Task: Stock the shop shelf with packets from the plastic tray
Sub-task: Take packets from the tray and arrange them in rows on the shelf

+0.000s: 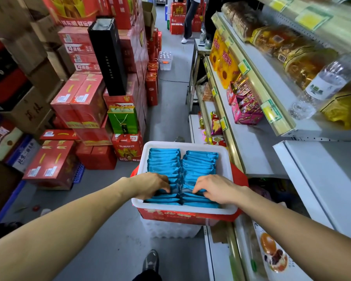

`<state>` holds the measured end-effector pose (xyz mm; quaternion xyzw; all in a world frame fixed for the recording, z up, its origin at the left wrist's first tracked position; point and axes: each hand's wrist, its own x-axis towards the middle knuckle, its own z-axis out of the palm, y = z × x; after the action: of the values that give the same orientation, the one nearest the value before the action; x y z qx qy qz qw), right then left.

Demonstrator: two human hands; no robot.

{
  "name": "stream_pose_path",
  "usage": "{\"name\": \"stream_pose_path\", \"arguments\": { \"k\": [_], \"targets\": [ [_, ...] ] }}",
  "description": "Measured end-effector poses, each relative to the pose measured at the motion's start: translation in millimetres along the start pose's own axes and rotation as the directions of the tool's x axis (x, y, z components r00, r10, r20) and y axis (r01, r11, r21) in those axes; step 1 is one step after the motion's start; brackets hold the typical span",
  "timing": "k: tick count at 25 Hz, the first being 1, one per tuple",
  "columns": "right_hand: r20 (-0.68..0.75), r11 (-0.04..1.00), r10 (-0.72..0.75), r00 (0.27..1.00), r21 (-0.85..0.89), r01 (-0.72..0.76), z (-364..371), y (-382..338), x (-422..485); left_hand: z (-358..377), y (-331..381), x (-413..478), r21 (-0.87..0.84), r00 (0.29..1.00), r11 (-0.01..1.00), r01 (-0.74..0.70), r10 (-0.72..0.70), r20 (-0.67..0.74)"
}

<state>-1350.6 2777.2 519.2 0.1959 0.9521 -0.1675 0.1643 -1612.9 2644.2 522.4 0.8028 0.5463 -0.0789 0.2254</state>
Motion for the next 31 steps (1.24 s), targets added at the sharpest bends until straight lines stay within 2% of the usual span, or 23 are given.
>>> {"name": "stream_pose_path", "arguments": {
  "k": [2, 4, 7, 11, 14, 17, 19, 24, 28, 31],
  "targets": [
    [0.009, 0.994, -0.043, 0.999, -0.103, 0.043, 0, -4, 1, 1, 0, 1, 0.032, 0.999, 0.999, -0.034, 0.035, -0.008],
    [0.021, 0.989, -0.072, 0.997, -0.131, 0.074, -3, -8, 1, 1, -1, 1, 0.031, 0.999, 0.998, -0.049, 0.049, 0.000],
    [0.062, 1.000, -0.019, 0.998, 0.009, 0.018, -18, -4, -2, -10, -6, 0, -0.029, 0.999, 1.000, -0.010, 0.011, 0.045],
    [0.032, 0.983, 0.072, 0.997, 0.164, -0.076, -72, 3, -3, -64, -15, -4, -0.157, 0.991, 0.981, 0.111, -0.099, 0.085],
    [-0.021, 0.975, 0.103, 0.994, 0.198, -0.097, -133, 1, -8, -130, -23, -11, -0.235, 0.986, 0.958, 0.166, -0.169, 0.006],
    [-0.063, 0.949, 0.172, 0.983, 0.277, -0.148, -203, -2, -22, -205, -26, -17, -0.302, 0.975, 0.940, 0.156, -0.195, -0.103],
    [-0.084, 0.948, 0.203, 0.975, 0.267, -0.175, -254, -6, -36, -256, -23, -20, -0.314, 0.971, 0.942, 0.118, -0.176, -0.162],
    [-0.268, 0.968, 0.249, 0.931, 0.109, -0.227, -371, -11, -93, -375, 5, -16, -0.325, 0.966, 0.946, -0.010, -0.075, -0.247],
    [-0.337, 0.941, 0.329, 0.882, 0.191, -0.278, -427, -4, -155, -449, 43, -1, -0.267, 0.954, 0.958, -0.104, 0.020, -0.298],
    [-0.358, 0.887, 0.445, 0.821, 0.303, -0.348, -448, 2, -212, -494, 81, 23, -0.190, 0.949, 0.965, -0.180, 0.120, -0.290]
  ]
}}
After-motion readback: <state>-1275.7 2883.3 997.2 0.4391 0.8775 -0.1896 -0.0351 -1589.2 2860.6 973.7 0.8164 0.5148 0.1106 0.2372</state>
